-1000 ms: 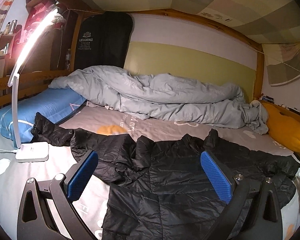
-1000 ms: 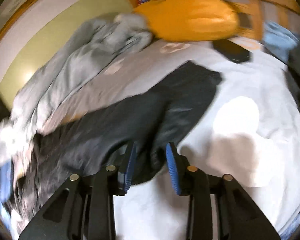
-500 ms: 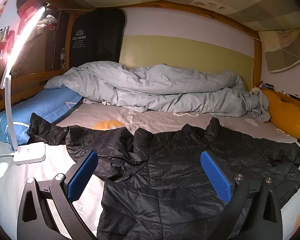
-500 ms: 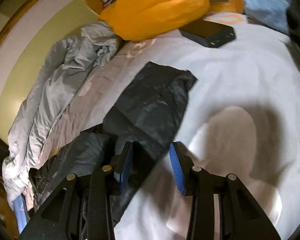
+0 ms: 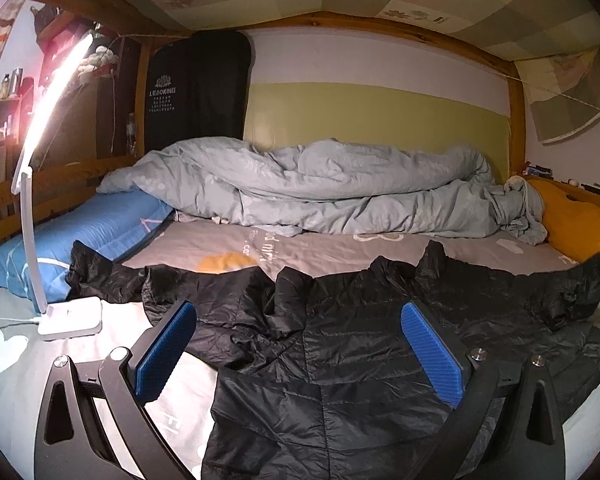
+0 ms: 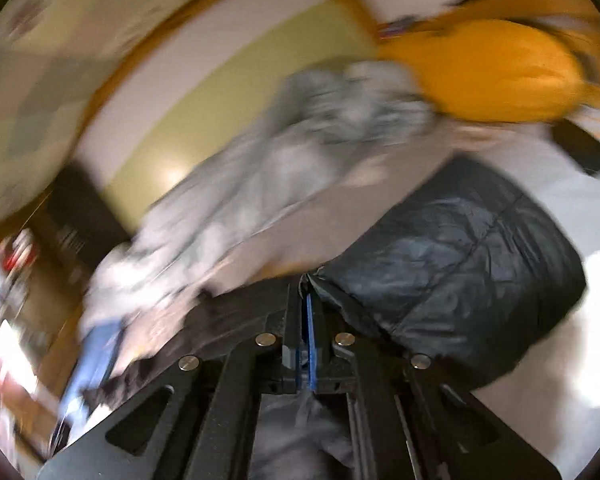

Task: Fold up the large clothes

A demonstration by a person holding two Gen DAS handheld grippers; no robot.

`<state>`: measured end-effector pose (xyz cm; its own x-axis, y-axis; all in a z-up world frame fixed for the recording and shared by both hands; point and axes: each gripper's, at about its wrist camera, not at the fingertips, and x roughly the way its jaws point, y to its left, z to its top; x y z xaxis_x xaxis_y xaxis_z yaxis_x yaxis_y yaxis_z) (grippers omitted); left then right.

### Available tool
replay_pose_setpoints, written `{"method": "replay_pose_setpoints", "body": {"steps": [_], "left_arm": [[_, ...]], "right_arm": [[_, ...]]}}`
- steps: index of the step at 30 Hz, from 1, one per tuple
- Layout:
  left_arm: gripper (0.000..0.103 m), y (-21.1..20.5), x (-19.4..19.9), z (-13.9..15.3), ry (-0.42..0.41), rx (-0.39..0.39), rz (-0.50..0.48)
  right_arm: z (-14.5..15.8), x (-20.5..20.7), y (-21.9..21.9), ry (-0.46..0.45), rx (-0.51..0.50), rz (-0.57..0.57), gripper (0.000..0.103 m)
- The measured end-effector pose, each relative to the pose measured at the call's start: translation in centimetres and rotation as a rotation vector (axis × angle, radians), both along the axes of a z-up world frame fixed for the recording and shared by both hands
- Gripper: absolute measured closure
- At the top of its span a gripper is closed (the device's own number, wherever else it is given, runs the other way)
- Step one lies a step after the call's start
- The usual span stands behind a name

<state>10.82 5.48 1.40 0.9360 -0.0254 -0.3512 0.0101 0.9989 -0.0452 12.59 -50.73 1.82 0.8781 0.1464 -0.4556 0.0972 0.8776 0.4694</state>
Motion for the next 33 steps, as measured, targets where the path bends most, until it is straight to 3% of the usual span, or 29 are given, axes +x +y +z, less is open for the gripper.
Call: {"method": "replay_pose_setpoints", "body": {"steps": [4,7,10,14,20,23,24,30,33], "left_arm": [[0.0,-0.3,-0.2,0.0,-0.006,0.008,-0.012],[0.0,-0.7,-0.4,0.0,-0.012,0.024,-0.019],[0.0,-1.0,-0.5,-0.1,-0.015,0.033,-0.032],[0.0,-1.2,-0.7,-0.3,-0.012,0.039,-0.045],[0.0,-1.8,-0.5,-1.0,0.008,0.048,-0.061],[0.0,-2.3,-0.5,-1.3,0.016,0.056,-0.077],[0.0,-2.7,-0.6,-1.5,0.014,0.066,-0.083],[0.0,-5.9,-0.6,-1.4,0.025,0.104,-0.144],[0.0,-9.4,-0.2,-0.6,0.055,0.132,-0.263]], "right_arm": [[1.3,-0.3,8.5,-0.044,-0.083,0.204,0.101],[0.7,-0.1,13.7,-0.029,-0.12,0.333,0.101],[-1.7,0.4,18.0,0.034,-0.17,0.439,0.101],[-5.6,0.7,21.6,0.133,-0.246,0.5,0.101],[-8.9,1.5,22.0,0.211,-0.239,0.505,0.097],[-9.0,1.5,21.8,0.217,-0.238,0.511,0.084],[-8.6,1.4,21.9,0.208,-0.243,0.507,0.078],[-4.5,-0.2,19.4,0.104,-0.249,0.45,0.076],[-2.0,-0.8,16.6,0.055,-0.266,0.32,0.076]]}}
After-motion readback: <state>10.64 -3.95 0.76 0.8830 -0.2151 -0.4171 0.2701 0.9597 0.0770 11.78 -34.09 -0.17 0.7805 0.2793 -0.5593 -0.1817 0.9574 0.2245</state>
